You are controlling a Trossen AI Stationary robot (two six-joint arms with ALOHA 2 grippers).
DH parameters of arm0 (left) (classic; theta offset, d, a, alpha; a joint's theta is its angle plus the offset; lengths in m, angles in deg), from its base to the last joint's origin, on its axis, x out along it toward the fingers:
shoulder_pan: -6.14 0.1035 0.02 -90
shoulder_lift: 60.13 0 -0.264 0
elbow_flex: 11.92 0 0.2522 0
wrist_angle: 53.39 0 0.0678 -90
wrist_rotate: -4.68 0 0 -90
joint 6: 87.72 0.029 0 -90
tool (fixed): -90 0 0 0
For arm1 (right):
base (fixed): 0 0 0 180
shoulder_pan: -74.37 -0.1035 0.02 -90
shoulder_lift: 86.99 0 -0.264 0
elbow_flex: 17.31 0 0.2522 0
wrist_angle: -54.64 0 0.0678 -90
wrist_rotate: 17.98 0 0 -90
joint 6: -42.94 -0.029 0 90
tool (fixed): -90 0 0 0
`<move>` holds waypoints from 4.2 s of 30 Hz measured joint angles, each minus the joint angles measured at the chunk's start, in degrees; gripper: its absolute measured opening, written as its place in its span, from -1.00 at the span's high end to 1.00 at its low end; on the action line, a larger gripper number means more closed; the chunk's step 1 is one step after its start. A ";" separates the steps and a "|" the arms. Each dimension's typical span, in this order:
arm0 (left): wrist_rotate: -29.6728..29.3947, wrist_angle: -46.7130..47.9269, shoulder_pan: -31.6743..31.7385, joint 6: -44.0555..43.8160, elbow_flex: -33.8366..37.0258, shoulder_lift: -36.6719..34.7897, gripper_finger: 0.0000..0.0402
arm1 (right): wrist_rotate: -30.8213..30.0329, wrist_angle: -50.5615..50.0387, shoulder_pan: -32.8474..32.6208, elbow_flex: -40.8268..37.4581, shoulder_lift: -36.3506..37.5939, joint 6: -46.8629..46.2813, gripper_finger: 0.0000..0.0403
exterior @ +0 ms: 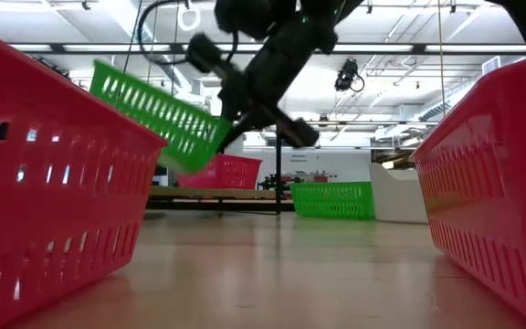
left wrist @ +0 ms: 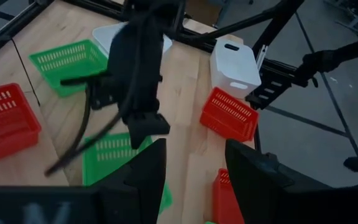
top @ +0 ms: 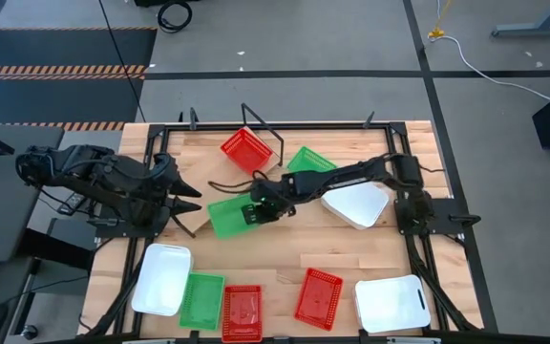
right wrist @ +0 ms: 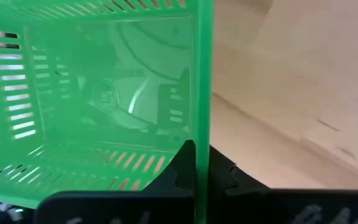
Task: Stack baskets on shelf by color
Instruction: Put the middle green bin on the shelf
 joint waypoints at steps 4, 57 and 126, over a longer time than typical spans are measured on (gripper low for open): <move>-0.49 0.02 -0.02 1.43 0.00 0.02 0.14 | -4.61 0.28 0.43 0.02 2.78 -7.26 0.97; -12.44 8.13 0.00 8.23 0.00 1.64 0.14 | -17.35 15.09 2.20 0.02 2.42 -18.80 0.20; 4.56 25.32 29.17 -48.44 0.41 34.80 0.14 | 7.92 4.45 7.61 0.02 35.53 43.77 0.22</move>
